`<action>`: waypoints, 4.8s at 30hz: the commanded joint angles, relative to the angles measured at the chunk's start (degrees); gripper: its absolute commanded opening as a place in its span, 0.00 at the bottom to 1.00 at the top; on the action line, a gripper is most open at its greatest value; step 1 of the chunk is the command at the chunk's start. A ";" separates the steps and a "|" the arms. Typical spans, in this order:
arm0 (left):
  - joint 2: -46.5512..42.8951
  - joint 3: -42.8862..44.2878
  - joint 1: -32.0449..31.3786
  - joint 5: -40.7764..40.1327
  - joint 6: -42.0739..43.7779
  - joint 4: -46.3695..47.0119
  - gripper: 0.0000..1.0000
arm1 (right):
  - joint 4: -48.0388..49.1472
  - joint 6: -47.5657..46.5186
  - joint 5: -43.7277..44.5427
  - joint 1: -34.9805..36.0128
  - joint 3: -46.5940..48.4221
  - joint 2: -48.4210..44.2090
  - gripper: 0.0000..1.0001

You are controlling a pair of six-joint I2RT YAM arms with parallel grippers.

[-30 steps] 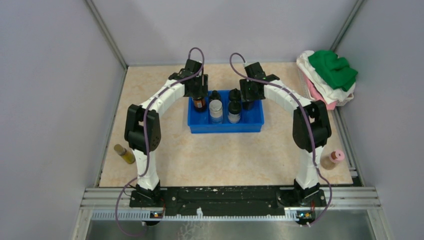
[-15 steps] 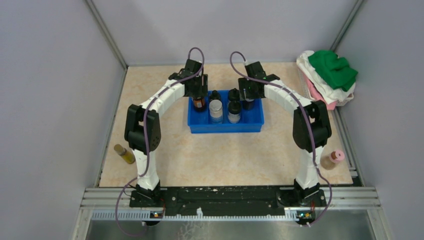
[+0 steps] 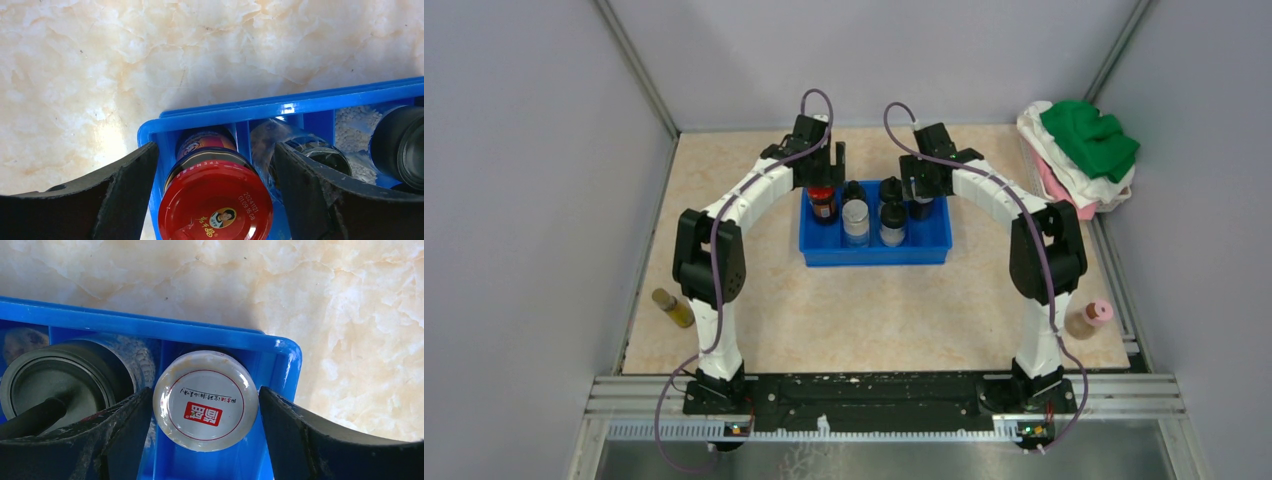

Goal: Organize the condiment bottles
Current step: Place the bottle in the storage box, then pick up the bottle from the corner of the board.

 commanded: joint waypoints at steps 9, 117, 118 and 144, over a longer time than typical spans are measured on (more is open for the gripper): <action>-4.30 3.54 -0.24 -3.04 2.71 1.56 0.93 | 0.15 -1.02 0.95 -0.82 4.15 -3.76 0.85; -44.27 -32.37 1.78 6.95 1.00 3.43 0.99 | -34.00 19.35 6.22 -63.29 -34.77 -41.63 0.72; -44.32 -32.38 1.80 6.98 0.90 3.35 0.99 | -34.12 19.49 6.69 -63.32 -34.40 -41.54 0.72; -43.99 -32.67 1.79 7.38 0.95 3.95 0.99 | -32.42 19.33 7.96 -64.44 -35.21 -39.90 0.54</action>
